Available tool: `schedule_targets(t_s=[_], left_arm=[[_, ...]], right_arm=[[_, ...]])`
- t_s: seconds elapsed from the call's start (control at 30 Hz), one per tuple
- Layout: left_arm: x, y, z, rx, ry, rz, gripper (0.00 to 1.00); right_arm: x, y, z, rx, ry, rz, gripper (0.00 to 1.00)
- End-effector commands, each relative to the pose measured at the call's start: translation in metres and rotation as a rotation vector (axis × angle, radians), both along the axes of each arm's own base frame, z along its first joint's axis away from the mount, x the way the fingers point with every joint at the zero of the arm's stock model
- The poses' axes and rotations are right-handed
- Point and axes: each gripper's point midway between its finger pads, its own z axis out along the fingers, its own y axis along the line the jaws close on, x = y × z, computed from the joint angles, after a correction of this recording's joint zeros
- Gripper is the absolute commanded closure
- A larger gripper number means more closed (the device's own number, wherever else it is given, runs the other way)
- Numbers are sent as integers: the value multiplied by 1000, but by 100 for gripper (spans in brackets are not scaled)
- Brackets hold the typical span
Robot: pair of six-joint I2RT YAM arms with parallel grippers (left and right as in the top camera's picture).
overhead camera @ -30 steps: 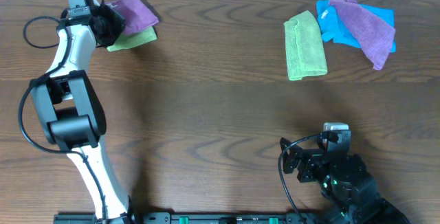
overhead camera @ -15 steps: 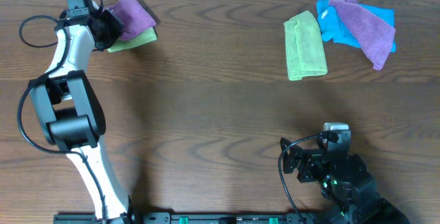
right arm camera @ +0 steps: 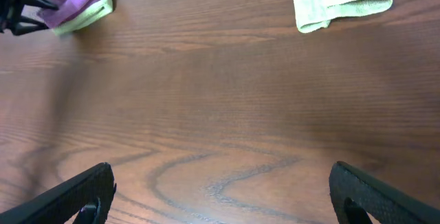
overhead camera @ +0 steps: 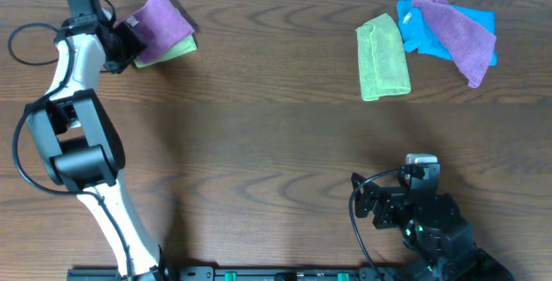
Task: Fold the cloth
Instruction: 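Lower the purple cloth onto the green cloth and open the left gripper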
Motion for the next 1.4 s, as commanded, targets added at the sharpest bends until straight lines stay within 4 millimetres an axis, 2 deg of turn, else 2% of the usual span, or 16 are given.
schedule_targets(t_s=[0.0, 0.27, 0.47, 0.63, 0.9, 1.1, 1.37], left_arm=[[3, 13, 36, 83, -56, 0, 28], [-1, 15, 75, 128, -106, -5, 4], [-19, 9, 94, 125, -81, -19, 2], [-31, -12, 117, 147, -84, -89, 3], [-41, -63, 158, 194, -138, -190, 5], [-51, -88, 160, 190, -113, -237, 5], [-57, -93, 156, 175, -86, -250, 5]], right_arm=[[1, -3, -1, 6, 3, -22, 1], [1, -3, -1, 6, 3, -22, 1], [1, -3, -1, 6, 3, -22, 1], [1, -3, -1, 6, 3, -22, 1], [1, -3, -1, 6, 3, -22, 1], [1, -3, -1, 6, 3, -22, 1], [1, -3, -1, 6, 3, -22, 1]])
